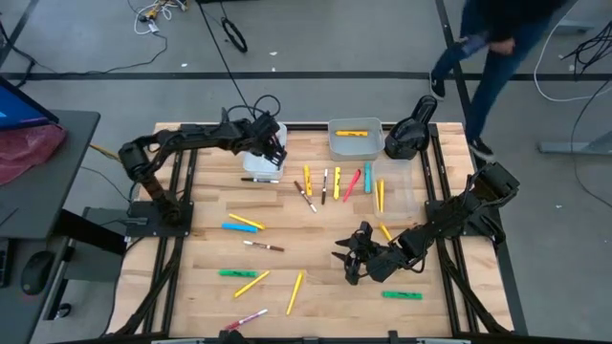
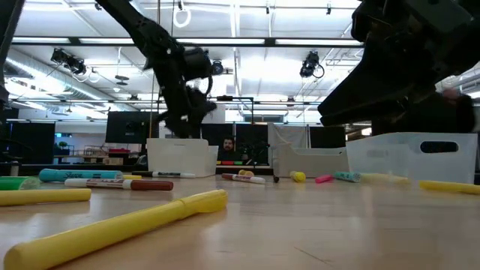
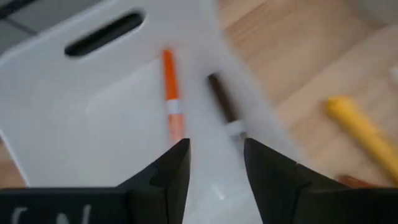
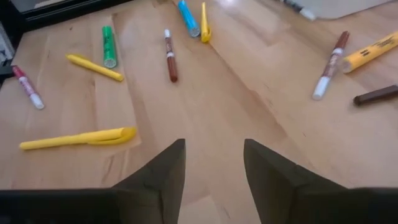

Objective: Pick & Place Markers
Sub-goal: Put the yellow pen into the transparent bin

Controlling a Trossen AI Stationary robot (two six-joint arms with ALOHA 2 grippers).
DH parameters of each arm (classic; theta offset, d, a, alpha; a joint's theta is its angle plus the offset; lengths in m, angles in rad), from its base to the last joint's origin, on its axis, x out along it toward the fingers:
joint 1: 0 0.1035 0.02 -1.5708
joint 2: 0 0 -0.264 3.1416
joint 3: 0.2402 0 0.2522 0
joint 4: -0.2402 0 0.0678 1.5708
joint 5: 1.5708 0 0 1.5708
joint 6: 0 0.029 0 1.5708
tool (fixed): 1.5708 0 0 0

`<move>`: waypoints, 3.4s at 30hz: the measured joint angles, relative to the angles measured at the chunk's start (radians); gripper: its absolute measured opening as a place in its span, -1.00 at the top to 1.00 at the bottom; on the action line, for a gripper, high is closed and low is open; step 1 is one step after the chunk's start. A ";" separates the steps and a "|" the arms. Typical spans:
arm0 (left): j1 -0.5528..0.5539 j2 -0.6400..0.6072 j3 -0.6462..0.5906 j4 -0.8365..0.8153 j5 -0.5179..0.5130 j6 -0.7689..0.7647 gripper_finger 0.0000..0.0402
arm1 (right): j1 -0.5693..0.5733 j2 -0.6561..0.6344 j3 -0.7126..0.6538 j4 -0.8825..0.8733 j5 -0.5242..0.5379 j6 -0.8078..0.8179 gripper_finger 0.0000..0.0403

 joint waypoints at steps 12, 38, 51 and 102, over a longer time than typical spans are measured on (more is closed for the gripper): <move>-0.592 -0.223 0.000 0.032 -0.371 0.029 0.23 | 0.131 0.000 -0.001 0.004 0.191 -0.024 0.17; -1.321 -0.008 -0.153 0.181 -0.398 -0.459 0.21 | 0.287 -0.290 -0.001 0.113 0.181 -0.387 0.39; -1.213 0.246 -0.147 0.639 -0.406 -0.406 -0.37 | 0.280 -0.277 -0.001 0.095 0.181 -0.363 0.52; -0.954 0.238 -0.150 0.876 -0.224 0.037 0.36 | 0.280 -0.277 0.000 0.030 0.182 -0.334 0.52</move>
